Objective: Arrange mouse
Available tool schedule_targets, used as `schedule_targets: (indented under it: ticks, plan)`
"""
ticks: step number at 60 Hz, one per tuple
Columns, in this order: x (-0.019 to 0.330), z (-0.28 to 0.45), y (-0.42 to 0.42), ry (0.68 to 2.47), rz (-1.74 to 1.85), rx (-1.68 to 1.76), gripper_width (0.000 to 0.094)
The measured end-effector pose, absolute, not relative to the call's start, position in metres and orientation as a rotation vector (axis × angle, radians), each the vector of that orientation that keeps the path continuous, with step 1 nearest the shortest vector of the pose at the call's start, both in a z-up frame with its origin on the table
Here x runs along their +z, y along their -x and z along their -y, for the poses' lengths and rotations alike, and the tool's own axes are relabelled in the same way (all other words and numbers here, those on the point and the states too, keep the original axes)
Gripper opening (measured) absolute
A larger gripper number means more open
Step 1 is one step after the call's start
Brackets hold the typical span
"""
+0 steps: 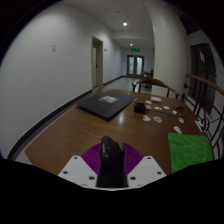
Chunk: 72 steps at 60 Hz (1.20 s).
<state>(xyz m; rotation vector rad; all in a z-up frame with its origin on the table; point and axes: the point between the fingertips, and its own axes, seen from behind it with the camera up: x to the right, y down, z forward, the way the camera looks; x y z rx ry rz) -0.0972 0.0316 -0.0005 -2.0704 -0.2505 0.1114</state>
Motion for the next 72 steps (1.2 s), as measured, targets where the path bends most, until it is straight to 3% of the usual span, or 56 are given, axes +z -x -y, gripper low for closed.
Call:
schedule_targets:
  ticks: [9,22,28,33,37,42,47,54,59,69,70,72]
  plan:
    - [0.012,-0.024,0.102,2.052,0.291,0.162,0.0258]
    - [0.149,-0.028,0.022,1.802,0.194,0.053,0.0255]
    - [0.179,-0.031,-0.054,1.761,0.107,-0.056,0.0256]
    - [0.158,-0.030,-0.125,1.813,0.012,-0.134,0.0255]
    - [0.122,-0.028,-0.167,1.894,-0.058,-0.174,0.0255]
    - [0.067,-0.024,-0.189,1.983,-0.084,-0.192,0.0246]
    - [0.036,-0.026,-0.200,2.042,-0.085,-0.183,0.0244]
    - [0.006,-0.028,-0.205,2.094,-0.094,-0.189,0.0252]
    - [0.007,-0.027,-0.206,2.093,-0.112,-0.177,0.0253]
    - [0.003,-0.026,-0.205,2.145,-0.098,-0.160,0.0454]
    - [0.003,-0.024,-0.204,2.155,-0.102,-0.155,0.0576]
    - [0.004,-0.020,-0.205,2.167,-0.105,-0.151,0.0652]
